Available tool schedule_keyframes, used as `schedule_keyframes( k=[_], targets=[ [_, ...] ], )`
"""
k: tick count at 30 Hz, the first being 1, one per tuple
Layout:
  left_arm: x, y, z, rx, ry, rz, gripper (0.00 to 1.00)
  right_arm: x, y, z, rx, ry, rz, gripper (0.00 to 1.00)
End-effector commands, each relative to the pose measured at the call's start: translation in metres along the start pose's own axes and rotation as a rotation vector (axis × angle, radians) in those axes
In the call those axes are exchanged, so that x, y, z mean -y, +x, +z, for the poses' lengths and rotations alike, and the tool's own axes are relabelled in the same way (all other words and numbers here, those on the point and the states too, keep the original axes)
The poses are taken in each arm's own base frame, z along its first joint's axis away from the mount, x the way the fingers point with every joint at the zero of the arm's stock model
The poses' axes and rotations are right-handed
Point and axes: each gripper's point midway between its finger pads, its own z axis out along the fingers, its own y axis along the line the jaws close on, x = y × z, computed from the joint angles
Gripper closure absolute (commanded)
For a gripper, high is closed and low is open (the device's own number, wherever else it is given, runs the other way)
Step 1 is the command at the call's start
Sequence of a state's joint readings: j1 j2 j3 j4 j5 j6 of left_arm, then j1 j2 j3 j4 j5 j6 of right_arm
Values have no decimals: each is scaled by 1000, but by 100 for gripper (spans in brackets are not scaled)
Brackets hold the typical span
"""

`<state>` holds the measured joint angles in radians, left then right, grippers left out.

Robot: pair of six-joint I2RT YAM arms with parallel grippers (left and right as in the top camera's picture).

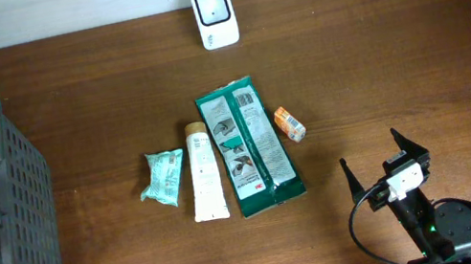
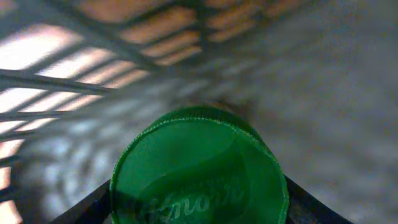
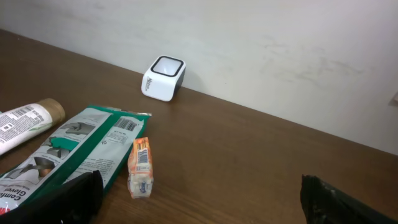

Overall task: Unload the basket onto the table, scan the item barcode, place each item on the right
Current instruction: 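Reach into the basket and grasp the green-capped Knorr jar, then lift the green-capped jar out and set it above the white tube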

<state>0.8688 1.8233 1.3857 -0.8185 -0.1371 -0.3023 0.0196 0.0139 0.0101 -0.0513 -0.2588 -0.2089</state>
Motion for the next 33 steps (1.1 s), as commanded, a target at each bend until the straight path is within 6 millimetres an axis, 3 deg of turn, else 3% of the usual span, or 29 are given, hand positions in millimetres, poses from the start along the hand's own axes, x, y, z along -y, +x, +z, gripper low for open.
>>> schedule_keyframes(
  k=[1, 4, 9, 12, 16, 19, 21, 26, 30, 33],
  targets=[
    [42, 17, 0, -44, 108, 97, 41, -1, 2, 0, -2, -2, 4, 2],
    [58, 18, -6, -31, 127, 135, 42, -1, 2, 0, -2, -2, 4, 2],
    [80, 1, -43, 43, 169, 173, 42, -1, 2, 0, -2, -2, 4, 2],
    [88, -14, -82, 123, 206, 180, 42, -1, 2, 0, -2, -2, 4, 2],
    [99, -34, -167, 304, 293, 189, 43, -1, 2, 0, -2, -2, 4, 2],
    [106, -34, -224, 422, 363, 207, 43, -1, 2, 0, -2, -2, 4, 2],
    [115, -18, -271, 507, 437, 244, 43, -1, 2, 0, -2, -2, 4, 2],
    [145, 33, -340, 596, 605, 373, 43, -1, 2, 0, -2, -2, 4, 2],
    [178, 82, -368, 587, 727, 510, 44, -1, 2, 0, -2, -2, 4, 2],
    [203, 120, -371, 537, 780, 617, 44, -1, 2, 0, -2, -2, 4, 2]
  ],
)
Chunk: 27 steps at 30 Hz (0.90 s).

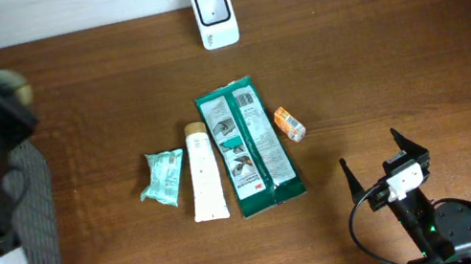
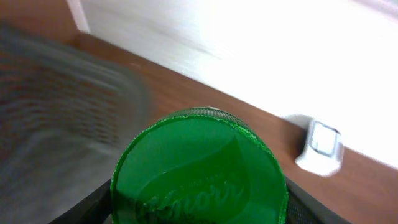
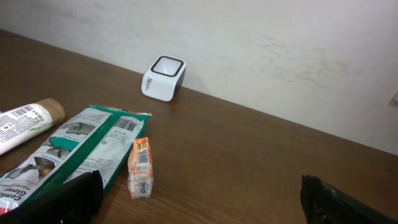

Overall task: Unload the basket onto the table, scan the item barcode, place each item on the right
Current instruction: 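Lift the green-capped jar out and set it above the white tube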

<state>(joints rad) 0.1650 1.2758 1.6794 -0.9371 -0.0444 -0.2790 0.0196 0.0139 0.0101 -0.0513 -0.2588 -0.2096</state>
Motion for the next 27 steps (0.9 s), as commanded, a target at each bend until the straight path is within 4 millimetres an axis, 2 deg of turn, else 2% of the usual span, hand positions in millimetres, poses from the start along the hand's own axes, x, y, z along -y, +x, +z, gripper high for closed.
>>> schedule_keyframes(
  k=[1, 4, 6, 12, 14, 22, 27],
  targets=[
    [49, 19, 4, -56, 109, 89, 44, -1, 2, 0, -2, -2, 4, 2],
    [82, 51, 23, -165, 164, 156, 44, -1, 2, 0, -2, -2, 4, 2],
    [96, 86, 46, -291, 161, 206, 44, -1, 2, 0, -2, -2, 4, 2],
    [110, 158, 103, -533, 113, 289, 44, -1, 2, 0, -2, -2, 4, 2],
    [113, 177, 121, -582, 97, 309, 45, -1, 2, 0, -2, -2, 4, 2],
    [110, 227, 185, -673, 33, 341, 46, -1, 2, 0, -2, -2, 4, 2],
    [109, 252, 210, -709, 19, 349, 46, -1, 2, 0, -2, -2, 4, 2]
  ],
)
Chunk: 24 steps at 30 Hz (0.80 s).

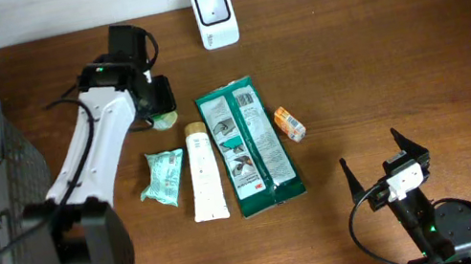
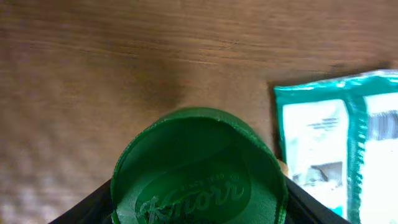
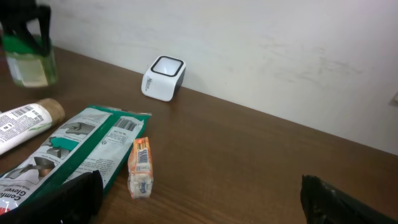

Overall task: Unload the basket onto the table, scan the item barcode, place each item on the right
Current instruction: 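Lift the green-capped jar out and set it above the white tube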

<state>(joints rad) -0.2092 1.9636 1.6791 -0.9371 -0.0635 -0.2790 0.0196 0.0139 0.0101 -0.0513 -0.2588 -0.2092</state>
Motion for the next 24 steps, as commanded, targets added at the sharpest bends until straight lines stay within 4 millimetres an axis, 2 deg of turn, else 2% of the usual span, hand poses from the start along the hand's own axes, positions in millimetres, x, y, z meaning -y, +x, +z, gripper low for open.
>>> schedule_keyframes(
  k=[1, 4, 6, 12, 14, 15, 19, 22, 23, 24],
  targets=[
    [-1, 1, 24, -25, -22, 14, 45, -1, 2, 0, -2, -2, 4, 2],
    [-1, 6, 39, -54, -26, 15, 45, -1, 1, 0, -1, -2, 4, 2],
    [-1, 7, 44, -60, -28, 16, 39, -1, 2, 0, -2, -2, 4, 2],
    [1, 1, 41, -38, -22, 14, 20, -1, 2, 0, -2, -2, 4, 2],
    [2, -4, 35, -25, -18, 14, 18, -1, 2, 0, -2, -2, 4, 2],
    [2, -8, 30, -16, -16, 13, 13, -1, 2, 0, -2, -2, 4, 2],
    [2, -33, -18, 64, 2, 39, 12, -1, 2, 0, -2, -2, 4, 2],
    [0, -57, -83, 171, 20, 86, 6, -1, 2, 0, -2, -2, 4, 2],
    [-4, -64, -108, 213, 22, 108, 1, -1, 2, 0, -2, -2, 4, 2],
    [-14, -69, -136, 257, 16, 125, 1, -1, 2, 0, -2, -2, 4, 2]
  ],
)
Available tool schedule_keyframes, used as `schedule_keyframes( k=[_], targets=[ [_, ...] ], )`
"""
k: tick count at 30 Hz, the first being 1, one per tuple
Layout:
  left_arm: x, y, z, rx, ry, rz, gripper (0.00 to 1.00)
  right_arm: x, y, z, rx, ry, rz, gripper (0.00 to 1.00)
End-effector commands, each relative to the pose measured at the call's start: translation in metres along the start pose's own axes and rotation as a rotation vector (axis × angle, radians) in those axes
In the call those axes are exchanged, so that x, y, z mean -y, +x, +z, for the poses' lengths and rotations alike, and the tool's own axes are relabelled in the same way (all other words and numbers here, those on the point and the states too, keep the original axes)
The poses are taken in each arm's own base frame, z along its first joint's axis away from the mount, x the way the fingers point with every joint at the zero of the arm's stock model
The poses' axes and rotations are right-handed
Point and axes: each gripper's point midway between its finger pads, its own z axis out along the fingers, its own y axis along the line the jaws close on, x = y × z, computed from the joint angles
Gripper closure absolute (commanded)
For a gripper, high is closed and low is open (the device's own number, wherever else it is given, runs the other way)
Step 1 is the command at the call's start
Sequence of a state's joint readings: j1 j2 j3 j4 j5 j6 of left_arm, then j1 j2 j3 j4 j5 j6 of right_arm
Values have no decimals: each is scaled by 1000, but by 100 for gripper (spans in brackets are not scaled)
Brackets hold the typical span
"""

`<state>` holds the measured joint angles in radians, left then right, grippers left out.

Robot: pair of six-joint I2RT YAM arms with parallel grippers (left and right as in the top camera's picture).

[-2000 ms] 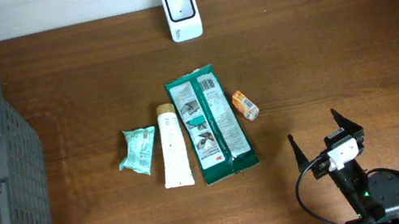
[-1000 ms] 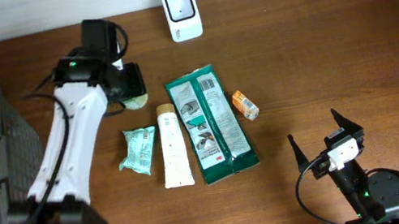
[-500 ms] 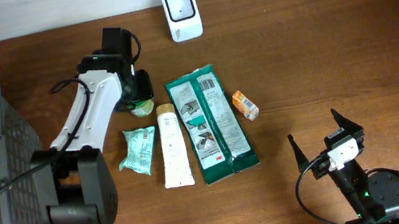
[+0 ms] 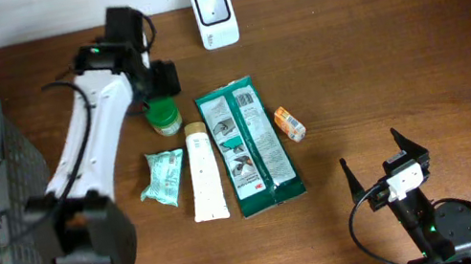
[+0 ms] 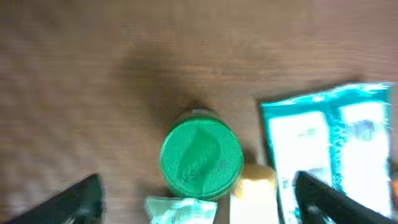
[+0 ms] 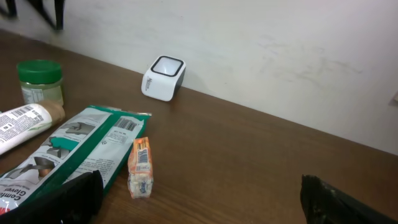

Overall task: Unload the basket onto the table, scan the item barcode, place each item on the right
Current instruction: 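Lift the green-capped jar out and set it above the white tube, then withdraw the left gripper back beside the basket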

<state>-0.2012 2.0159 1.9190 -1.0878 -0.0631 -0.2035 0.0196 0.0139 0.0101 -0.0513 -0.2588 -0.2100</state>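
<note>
A jar with a green lid (image 4: 163,117) stands upright on the table, just above the cap of the white tube (image 4: 205,171). My left gripper (image 4: 156,88) hangs open over the jar (image 5: 201,163), its fingers (image 5: 78,200) wide apart and touching nothing. The white scanner (image 4: 213,4) sits at the table's far edge, also visible as the scanner (image 6: 163,78). My right gripper (image 4: 386,171) rests open at the front right, with nothing between its fingers (image 6: 68,198).
A green packet (image 4: 248,146), a small teal packet (image 4: 163,177) and a small orange packet (image 4: 290,124) lie in a row with the tube at mid-table. A dark mesh basket fills the left side.
The left gripper was shut on the green-lidded jar by the tube's cap. Now the jar stands on the table and the gripper is open, higher above it. The right arm has not moved.
My left gripper was shut on the jar inside the basket. Then it held the jar high above the basket's far corner, then low over the table beside the green packet. Now the jar stands free by the tube. The right gripper stayed open and still.
</note>
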Motion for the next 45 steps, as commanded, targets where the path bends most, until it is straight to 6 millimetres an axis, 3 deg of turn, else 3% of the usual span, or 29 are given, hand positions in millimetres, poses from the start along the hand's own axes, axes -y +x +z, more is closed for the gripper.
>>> schedule_keyframes(
  k=[1, 4, 8, 13, 19, 23, 30, 45],
  targets=[
    [-31, -41, -120, 252, -10, 78, 0, -1, 2, 0, -2, -2, 5, 2],
    [-73, -44, -161, 319, -65, 80, 1, -1, 2, 0, -2, -2, 5, 2],
    [-128, -38, -189, 365, -78, 47, 0, -1, 2, 0, -2, -2, 5, 2],
    [-178, -32, -191, 377, -30, 51, 1, -1, 2, 0, -2, -2, 5, 2],
    [-216, -23, -195, 380, -61, -73, 1, -1, 2, 0, -2, -2, 5, 2],
    [-227, -17, -196, 370, -83, -108, 1, -1, 2, 0, -2, -2, 5, 2],
    [-225, -7, -192, 324, -72, -118, 1, -1, 2, 0, -2, -2, 5, 2],
    [-224, -7, -192, 324, -72, -118, 1, -1, 2, 0, -2, -2, 5, 2]
  ],
)
